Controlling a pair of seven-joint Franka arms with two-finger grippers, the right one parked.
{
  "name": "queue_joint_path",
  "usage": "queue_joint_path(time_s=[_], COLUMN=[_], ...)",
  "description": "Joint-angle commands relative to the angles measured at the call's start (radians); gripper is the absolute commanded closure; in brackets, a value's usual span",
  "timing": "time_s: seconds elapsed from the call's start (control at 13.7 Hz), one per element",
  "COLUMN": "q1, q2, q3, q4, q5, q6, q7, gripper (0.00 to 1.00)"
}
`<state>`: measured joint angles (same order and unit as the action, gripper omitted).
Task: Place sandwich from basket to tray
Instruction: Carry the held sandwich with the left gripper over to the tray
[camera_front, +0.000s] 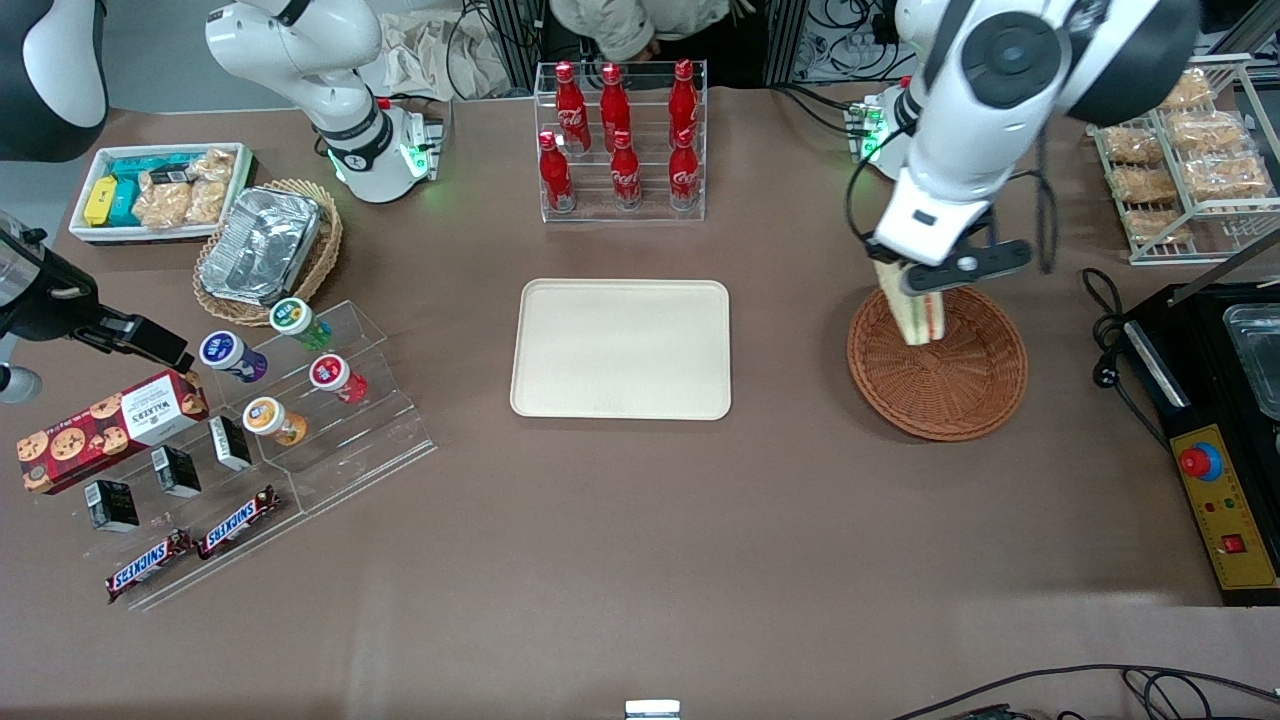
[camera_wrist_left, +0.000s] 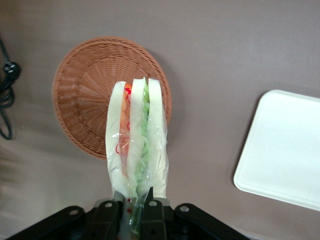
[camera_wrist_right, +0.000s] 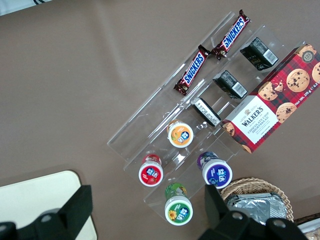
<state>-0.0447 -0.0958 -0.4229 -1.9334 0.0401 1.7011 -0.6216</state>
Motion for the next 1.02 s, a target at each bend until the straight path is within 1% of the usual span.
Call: queue_joint_path(time_s=[0.0,0.15,0.22,0.29,0.44,0.59,0.88,0.95], q1=[-0.004,-0.056,-0.066,-0.073,-0.122,-0.159,-0.199,-0.217], q2=[0.108,0.171,0.194,0.215,0.26,0.315,0.412,0.438], q3=[-0.048,-0.054,-0.053,-0.054,-0.053,-0.053,-0.051,-0.051], q4=[0.072,0.099,0.102,0.102,0.102,0.099,0.086,0.086], q5=[0.011,0.015,0.014,0.014,0.017,0.059,0.075,0.09], q6=[0.05,0.09,0.115,0.152,0.23,0.311,0.445,0.46], q7=[0.007,-0.003,-0.001,0.003,0.009,-0.004,-0.049,-0.079], gripper=[0.86,0.86,0.86,0.86,0.86,0.86,0.86,0.86])
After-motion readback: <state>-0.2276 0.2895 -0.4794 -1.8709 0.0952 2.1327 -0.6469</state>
